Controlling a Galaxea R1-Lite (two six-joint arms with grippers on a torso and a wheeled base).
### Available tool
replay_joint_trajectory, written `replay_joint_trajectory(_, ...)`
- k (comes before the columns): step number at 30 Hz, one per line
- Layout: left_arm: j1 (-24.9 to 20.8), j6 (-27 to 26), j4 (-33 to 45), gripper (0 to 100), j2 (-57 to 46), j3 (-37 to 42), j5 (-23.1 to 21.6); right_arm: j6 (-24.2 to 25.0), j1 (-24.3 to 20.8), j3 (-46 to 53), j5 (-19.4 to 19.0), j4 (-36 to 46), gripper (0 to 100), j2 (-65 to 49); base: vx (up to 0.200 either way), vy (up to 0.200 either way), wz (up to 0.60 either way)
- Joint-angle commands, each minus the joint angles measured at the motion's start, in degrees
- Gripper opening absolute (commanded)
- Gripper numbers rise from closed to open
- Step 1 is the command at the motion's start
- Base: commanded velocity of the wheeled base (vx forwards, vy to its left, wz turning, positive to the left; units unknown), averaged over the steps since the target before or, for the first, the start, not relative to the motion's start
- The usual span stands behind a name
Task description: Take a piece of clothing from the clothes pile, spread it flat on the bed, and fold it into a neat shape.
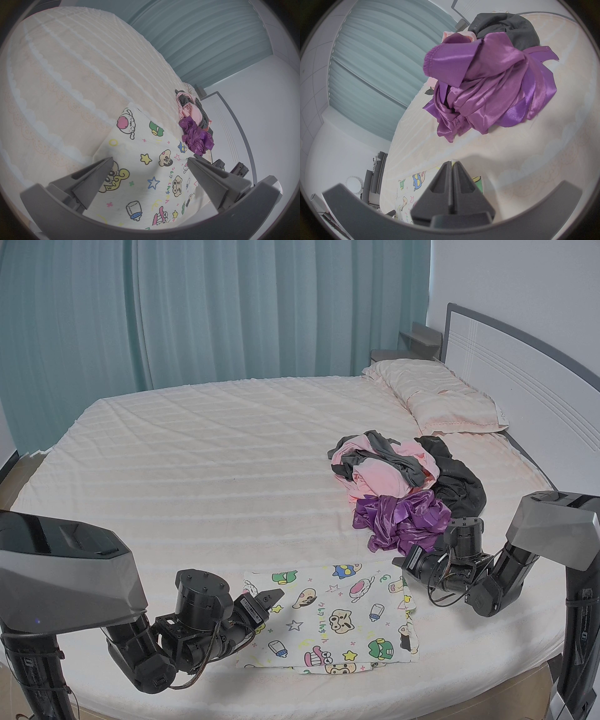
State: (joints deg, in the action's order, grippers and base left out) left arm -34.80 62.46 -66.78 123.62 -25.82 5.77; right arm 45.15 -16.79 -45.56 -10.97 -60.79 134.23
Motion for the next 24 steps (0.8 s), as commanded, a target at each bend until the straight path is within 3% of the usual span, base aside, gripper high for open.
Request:
replay_joint_trajectory(1,0.0,0.0,0.0,100,0.1,0.0,0.0,-0.1,0.0,-0.1,0.0,0.0,0,0.2,0.0,0.0,0.0)
replay_joint_trajectory(6,0.0,0.0,0.0,100,0.1,0.0,0.0,-0.1,0.1,0.1,0.0,0.5,0,0.1,0.0,0.0,0.0)
replay_joint_trajectory(7,-0.1,0.0,0.0,100,0.0,0.0,0.0,-0.1,0.1,0.1,0.0,0.6,100,0.1,0.0,0.0,0.0)
replay_joint_trajectory(14,-0.2,0.1,0.0,100,-0.1,0.1,0.1,-0.2,1.1,3.3,0.0,0.5,100,-5.3,0.0,0.0,0.0)
replay_joint_trajectory(24,0.0,0.2,0.0,100,-1.9,0.2,0.3,-1.0,-0.7,17.5,0.1,-0.3,100,-14.1,0.0,0.0,0.0)
